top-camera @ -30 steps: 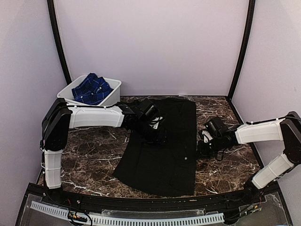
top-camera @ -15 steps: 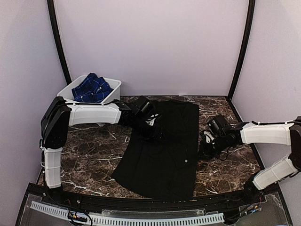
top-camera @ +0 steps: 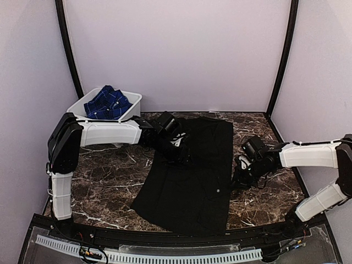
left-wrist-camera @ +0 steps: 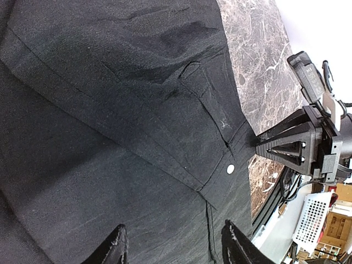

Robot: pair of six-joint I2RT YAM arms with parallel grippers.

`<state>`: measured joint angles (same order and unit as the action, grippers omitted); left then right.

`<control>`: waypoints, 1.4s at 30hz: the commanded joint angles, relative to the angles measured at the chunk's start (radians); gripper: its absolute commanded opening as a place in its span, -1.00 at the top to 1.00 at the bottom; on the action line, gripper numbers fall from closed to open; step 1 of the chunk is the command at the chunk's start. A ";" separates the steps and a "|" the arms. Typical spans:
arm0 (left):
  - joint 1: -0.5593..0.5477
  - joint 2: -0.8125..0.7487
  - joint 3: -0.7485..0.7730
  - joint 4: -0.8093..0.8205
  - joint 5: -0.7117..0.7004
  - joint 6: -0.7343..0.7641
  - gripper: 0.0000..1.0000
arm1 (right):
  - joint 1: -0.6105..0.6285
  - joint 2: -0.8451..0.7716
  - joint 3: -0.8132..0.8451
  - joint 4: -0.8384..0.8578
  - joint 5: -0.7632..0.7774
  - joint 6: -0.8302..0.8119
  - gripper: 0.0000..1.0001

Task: Fold and stack the long sleeve shirts
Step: Adjust the 1/3-folded shirt at the center of the board.

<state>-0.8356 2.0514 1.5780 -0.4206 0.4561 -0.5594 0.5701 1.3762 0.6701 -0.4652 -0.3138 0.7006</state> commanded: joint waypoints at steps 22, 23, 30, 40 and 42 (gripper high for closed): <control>0.017 -0.062 0.034 -0.046 0.015 0.031 -0.13 | 0.204 -0.117 0.007 -0.167 -0.091 0.101 1.00; 0.017 -0.063 0.035 -0.047 0.018 0.031 -0.13 | 0.223 -0.119 0.006 -0.170 -0.088 0.111 1.00; 0.017 -0.066 0.037 -0.053 0.024 0.035 -0.13 | 0.343 -0.118 0.009 -0.141 -0.070 0.200 1.00; 0.016 -0.072 0.025 -0.059 0.025 0.038 -0.13 | 0.400 -0.119 -0.005 -0.155 -0.034 0.243 1.00; 0.016 -0.072 0.025 -0.061 0.025 0.038 -0.13 | 0.405 -0.118 -0.006 -0.157 -0.039 0.243 1.00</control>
<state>-0.8223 2.0449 1.5887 -0.4519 0.4694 -0.5373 0.9573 1.2659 0.6563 -0.6075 -0.3626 0.9253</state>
